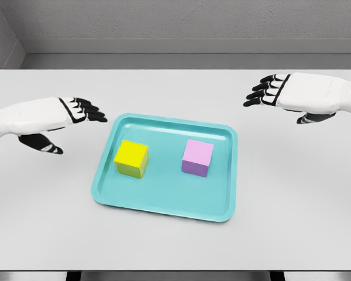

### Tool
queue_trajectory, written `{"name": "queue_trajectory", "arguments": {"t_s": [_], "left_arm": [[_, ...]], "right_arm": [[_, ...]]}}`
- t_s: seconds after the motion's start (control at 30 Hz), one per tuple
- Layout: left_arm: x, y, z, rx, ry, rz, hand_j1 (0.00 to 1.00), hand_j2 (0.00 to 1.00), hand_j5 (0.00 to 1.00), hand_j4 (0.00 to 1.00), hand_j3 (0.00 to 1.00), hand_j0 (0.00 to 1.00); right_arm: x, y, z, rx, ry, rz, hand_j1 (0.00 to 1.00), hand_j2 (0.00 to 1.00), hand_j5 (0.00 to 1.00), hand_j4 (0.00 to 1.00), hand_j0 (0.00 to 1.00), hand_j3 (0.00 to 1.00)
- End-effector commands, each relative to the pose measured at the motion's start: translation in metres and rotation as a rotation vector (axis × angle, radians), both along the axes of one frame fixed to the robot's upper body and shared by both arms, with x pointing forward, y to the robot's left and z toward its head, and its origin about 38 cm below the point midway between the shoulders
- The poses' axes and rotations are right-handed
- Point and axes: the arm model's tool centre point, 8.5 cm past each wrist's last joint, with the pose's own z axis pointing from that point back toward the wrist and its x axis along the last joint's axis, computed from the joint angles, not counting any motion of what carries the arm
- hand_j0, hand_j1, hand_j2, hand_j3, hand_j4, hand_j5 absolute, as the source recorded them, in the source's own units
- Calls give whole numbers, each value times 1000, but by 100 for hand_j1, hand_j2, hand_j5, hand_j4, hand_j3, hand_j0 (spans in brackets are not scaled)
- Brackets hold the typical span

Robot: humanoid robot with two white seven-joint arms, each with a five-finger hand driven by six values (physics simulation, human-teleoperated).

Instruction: Push two cubes

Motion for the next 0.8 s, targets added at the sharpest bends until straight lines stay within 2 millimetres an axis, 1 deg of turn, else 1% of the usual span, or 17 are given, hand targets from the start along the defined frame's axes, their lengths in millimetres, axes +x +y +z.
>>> {"name": "queue_trajectory", "arguments": {"t_s": [0.0,0.03,0.1,0.13,0.17,0.2,0.23,0.27,0.3,0.33,0.37,0.4,0.47,0.57,0.63,0.73,0.77], "left_arm": [[-4,-1,0,16,7,-11,100,100,100,100,100,100],[-4,-2,-1,17,11,-13,100,100,100,100,100,100],[-4,-6,-14,35,52,-28,100,100,100,100,100,100],[1,-8,-11,63,50,-39,100,100,100,100,100,100],[11,-2,-9,101,56,-25,100,100,100,100,100,100],[25,0,-26,167,104,-14,100,100,100,100,100,100],[32,-1,-16,213,81,-21,97,97,97,97,97,97],[40,4,-8,281,30,-4,82,82,82,82,82,82],[44,5,-4,317,2,2,64,64,64,64,64,64],[43,2,-4,316,-1,-7,60,60,60,60,60,60],[45,-6,-4,304,-5,-21,46,46,46,46,46,46],[44,-13,-5,297,-8,-38,34,34,34,34,34,34],[42,-21,-6,292,-12,-61,33,33,33,33,33,33],[38,-29,-4,291,-23,-88,33,33,33,33,33,33],[31,-39,-9,297,-15,-128,33,33,33,33,33,33],[31,-50,-14,291,-16,-151,33,33,33,33,33,33],[31,-50,-15,297,-19,-150,33,33,33,33,33,33]], "right_arm": [[0,-1,1,4,0,-3,100,100,100,100,100,100],[1,-2,3,8,-1,-6,100,100,100,100,100,100],[0,-3,5,5,-5,-6,100,100,100,100,100,100],[-1,-2,4,2,-2,-4,100,100,100,100,100,100],[-1,-1,2,0,3,-1,80,80,80,80,80,80],[-2,0,-3,-8,17,4,38,38,38,38,38,38],[-6,5,-9,-15,33,23,18,18,18,18,18,18],[-11,13,-26,-39,77,53,8,8,8,8,8,8],[-14,17,-39,-52,114,66,1,1,1,1,1,1],[-16,19,-48,-64,137,75,1,1,1,1,1,1],[-18,21,-53,-72,150,80,1,1,1,1,1,1],[-20,22,-61,-80,170,88,1,1,1,1,1,1],[-24,25,-75,-97,207,101,1,1,1,1,1,1],[-26,28,-86,-131,215,110,1,1,1,1,1,1],[-28,32,-90,-134,224,120,1,1,1,1,1,1],[-31,39,-97,-138,239,142,0,0,0,0,0,0],[-34,49,-102,-132,246,168,0,0,0,0,0,0]]}}
